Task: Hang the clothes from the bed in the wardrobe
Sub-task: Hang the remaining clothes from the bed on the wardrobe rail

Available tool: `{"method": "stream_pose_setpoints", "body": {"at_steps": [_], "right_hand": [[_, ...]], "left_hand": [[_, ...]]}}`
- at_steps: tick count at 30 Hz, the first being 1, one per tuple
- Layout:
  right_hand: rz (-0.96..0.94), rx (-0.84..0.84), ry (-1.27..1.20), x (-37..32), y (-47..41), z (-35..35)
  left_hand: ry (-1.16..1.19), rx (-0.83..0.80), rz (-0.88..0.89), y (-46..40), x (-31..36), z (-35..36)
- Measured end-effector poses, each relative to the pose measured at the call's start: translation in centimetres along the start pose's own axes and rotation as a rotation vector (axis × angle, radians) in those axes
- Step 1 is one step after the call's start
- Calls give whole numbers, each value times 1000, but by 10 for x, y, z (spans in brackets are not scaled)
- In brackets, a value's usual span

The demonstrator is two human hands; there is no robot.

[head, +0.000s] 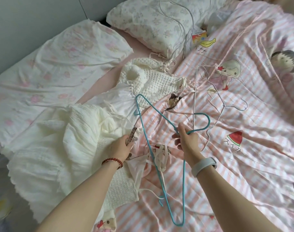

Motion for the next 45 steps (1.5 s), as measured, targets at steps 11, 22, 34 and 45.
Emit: {"method": "stream_pose_setpoints", "body": {"at_steps": [11, 22, 34, 45], "right_hand": [[61, -79, -168, 31, 29, -34], [-10, -148, -106, 21, 47, -27], [-14, -324, -50, 16, 57, -4], [-252, -295, -56, -38, 114, 49]], "left_hand": [[208, 364, 63, -10, -1, -58], [86, 315, 243, -22, 8, -99], [-31, 321, 290, -9, 11, -142], [236, 632, 309, 76, 1, -171]]}}
Point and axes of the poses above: each hand's wrist, its own y-axis away from the middle knuckle, its own z-axis out of the palm, x = y × z, the point moved 3 cm from there along -y, towards the middle knuckle, and after that the axes turned 12 degrees about z, right-handed, at the moved point
